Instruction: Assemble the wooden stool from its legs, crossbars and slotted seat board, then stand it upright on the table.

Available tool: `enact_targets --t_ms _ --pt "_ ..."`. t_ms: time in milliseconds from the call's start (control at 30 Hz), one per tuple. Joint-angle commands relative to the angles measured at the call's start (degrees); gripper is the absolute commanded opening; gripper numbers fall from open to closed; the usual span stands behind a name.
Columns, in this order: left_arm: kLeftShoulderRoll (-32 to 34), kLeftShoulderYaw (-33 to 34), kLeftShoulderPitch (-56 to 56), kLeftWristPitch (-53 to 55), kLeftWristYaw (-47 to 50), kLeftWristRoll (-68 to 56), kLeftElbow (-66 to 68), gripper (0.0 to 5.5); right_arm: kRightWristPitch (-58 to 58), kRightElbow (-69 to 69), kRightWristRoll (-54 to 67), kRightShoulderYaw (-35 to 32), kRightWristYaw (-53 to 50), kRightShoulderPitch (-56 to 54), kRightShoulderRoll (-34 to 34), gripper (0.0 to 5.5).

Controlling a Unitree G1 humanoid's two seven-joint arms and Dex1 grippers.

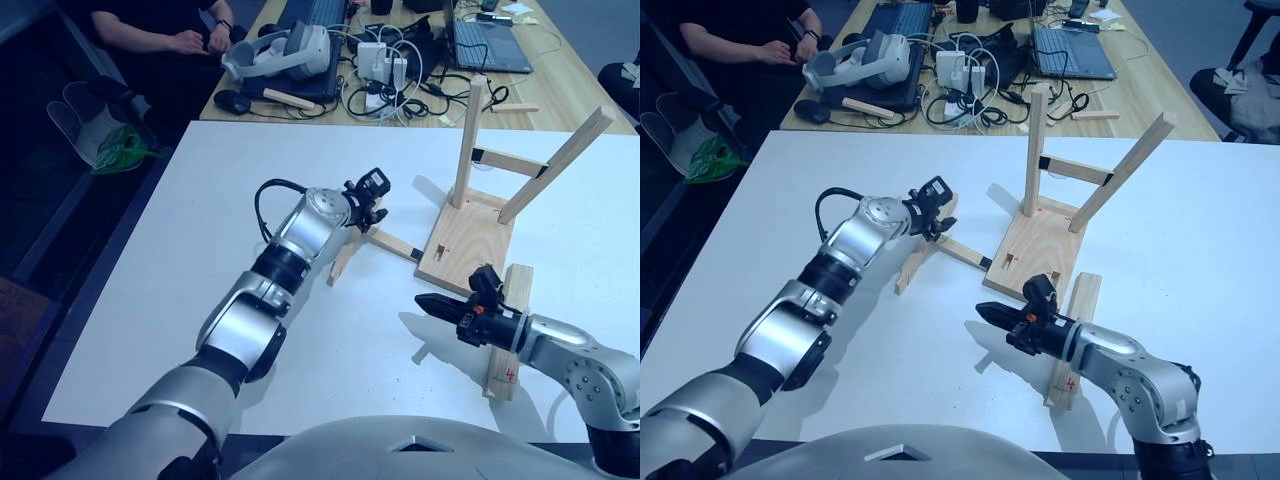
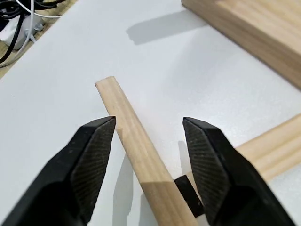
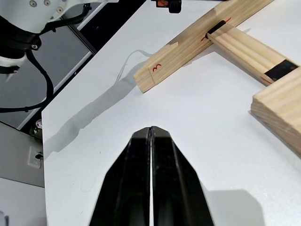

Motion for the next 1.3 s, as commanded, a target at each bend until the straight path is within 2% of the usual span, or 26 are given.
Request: enact_targets --t_ms 33,133,233,333,500,667,900,1200,1300 --pt "-2.5 -0.4 -7.9 -7.2 0.6 3.6 15.8 3.21 -1.1 1.9 -0.7 1.0 -1.2 -1.5 1.4 0.00" --pt "-4.4 0.5 -12.3 -11.1 2.1 5.3 24.1 3.76 -1.3 2.7 -0.3 1.1 -1.8 -1.7 2.9 0.00" --pt "-6.5 3.7 -14.3 -9.4 1.0 4.1 29.6 4.28 -1.4 2.9 -0.3 1.3 -2.2 -1.8 3.7 0.00" --pt "-6.9 8.1 -14.4 -5.2 0.6 2.0 33.1 4.28 -1.5 3.3 -0.8 2.1 -2.4 -2.6 4.1 0.00" --pt "-5.2 11.6 -13.0 -2.5 1.8 1.7 34.9 4.28 -2.0 3.3 -0.8 2.4 -3.4 -3.2 5.5 0.00" --pt "-4.4 12.4 -12.0 -1.9 0.9 3.1 35.3 3.57 -2.0 3.6 -0.5 2.5 -4.1 -3.9 6.4 0.00" --pt "-3.2 6.5 -11.3 -4.5 -7.1 9.7 35.5 2.48 -1.8 4.1 0.2 2.3 -4.2 -4.1 7.4 0.00" --pt "-1.3 8.7 -11.5 -4.2 -9.0 8.6 35.4 1.10 -2.3 4.6 0.2 2.2 -4.2 -4.2 7.9 0.00" --pt "-0.7 11.3 -12.7 -3.3 -10.3 6.7 35.2 1.03 -2.7 5.1 -0.1 2.2 -4.0 -4.4 7.7 0.00"
